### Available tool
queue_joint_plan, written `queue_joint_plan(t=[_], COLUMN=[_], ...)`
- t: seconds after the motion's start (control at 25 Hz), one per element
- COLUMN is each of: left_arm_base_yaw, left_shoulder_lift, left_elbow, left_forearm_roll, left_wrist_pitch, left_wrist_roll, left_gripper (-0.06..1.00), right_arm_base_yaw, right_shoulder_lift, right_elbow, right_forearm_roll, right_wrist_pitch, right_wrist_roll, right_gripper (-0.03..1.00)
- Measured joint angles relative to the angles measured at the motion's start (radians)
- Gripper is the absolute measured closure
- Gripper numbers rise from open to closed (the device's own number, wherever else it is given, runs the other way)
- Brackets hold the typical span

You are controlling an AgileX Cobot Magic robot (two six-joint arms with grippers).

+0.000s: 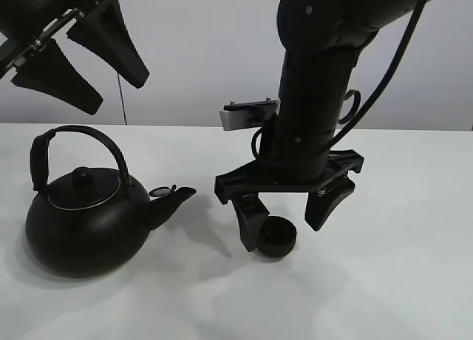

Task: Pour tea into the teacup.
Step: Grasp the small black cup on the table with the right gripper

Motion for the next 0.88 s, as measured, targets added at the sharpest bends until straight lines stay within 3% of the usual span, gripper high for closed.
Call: queue_joint_plan(t=[0.56, 0.76, 0.88], left_arm_base_yaw=[0.0, 0.0, 0.0], left_shoulder_lift=[0.0, 0.0, 0.0], left_elbow=[0.0, 0.0, 0.0], left_forearm_roll=[-0.001, -0.001, -0.001], left_wrist_pitch=[0.0, 0.0, 0.0], left_wrist_roll=[0.0, 0.0, 0.0], left_gripper=[0.47, 0.47, 0.47], right_arm_base_yaw=[-0.058, -0.058, -0.058], right_shoulder_lift=[0.05, 0.05, 0.05], right_elbow=[0.0, 0.0, 0.0], right_forearm_roll=[0.027, 0.051, 0.054], right_wrist_pitch=[-0.05, -0.054, -0.058], right_wrist_roll=[0.012, -0.01, -0.01], right_gripper=[0.39, 0.43, 0.5])
